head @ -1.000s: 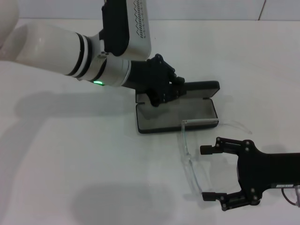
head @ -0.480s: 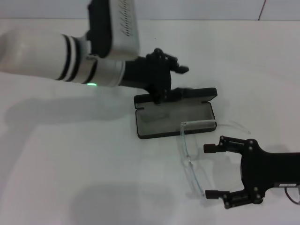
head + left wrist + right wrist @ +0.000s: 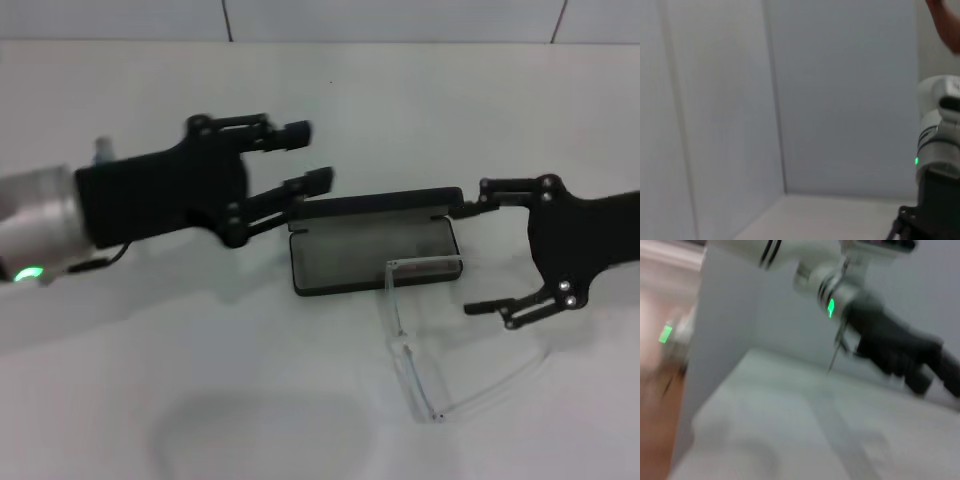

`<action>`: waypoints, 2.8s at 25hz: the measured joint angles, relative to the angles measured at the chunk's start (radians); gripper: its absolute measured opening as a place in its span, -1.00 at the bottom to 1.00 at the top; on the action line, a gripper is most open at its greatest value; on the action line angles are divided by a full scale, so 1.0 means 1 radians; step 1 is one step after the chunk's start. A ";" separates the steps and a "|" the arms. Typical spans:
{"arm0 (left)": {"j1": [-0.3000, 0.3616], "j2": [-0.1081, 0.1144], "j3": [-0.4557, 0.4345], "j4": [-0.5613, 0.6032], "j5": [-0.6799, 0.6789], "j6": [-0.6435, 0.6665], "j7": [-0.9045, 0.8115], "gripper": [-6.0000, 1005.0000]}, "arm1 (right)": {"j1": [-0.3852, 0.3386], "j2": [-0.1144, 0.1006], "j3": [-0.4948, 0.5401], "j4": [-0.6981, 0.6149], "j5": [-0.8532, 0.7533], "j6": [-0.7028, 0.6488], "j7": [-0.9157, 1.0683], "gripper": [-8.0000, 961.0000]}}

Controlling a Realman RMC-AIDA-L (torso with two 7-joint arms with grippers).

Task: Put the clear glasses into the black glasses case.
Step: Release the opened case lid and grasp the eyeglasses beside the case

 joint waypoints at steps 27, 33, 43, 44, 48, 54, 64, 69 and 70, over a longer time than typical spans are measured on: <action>0.008 -0.001 -0.125 -0.357 -0.159 0.104 0.244 -0.04 | 0.407 0.020 -0.607 -0.240 -0.529 0.016 0.072 0.81; 0.005 0.001 -0.127 -0.360 -0.158 0.104 0.245 -0.04 | 0.418 0.022 -0.715 -0.236 -0.541 0.085 0.076 0.80; 0.004 0.003 -0.127 -0.360 -0.152 0.105 0.249 -0.03 | 0.450 0.022 -0.858 -0.211 -0.555 0.191 0.129 0.77; 0.004 0.003 -0.127 -0.361 -0.152 0.105 0.250 -0.03 | 0.451 0.022 -0.864 -0.208 -0.554 0.195 0.130 0.76; 0.005 0.004 -0.127 -0.364 -0.151 0.105 0.250 -0.03 | 0.461 0.022 -0.899 -0.184 -0.534 0.223 0.135 0.68; 0.005 0.009 -0.127 -0.365 -0.149 0.105 0.250 -0.03 | 0.456 0.022 -0.949 -0.179 -0.527 0.277 0.154 0.48; 0.010 0.012 -0.127 -0.365 -0.149 0.105 0.250 -0.02 | 0.456 0.022 -0.962 -0.174 -0.526 0.289 0.179 0.34; 0.010 0.012 -0.127 -0.365 -0.149 0.105 0.250 -0.02 | 0.456 0.022 -0.956 -0.163 -0.527 0.286 0.182 -0.08; 0.010 0.012 -0.127 -0.365 -0.149 0.105 0.250 -0.02 | 0.454 0.022 -0.948 -0.165 -0.527 0.281 0.184 -0.18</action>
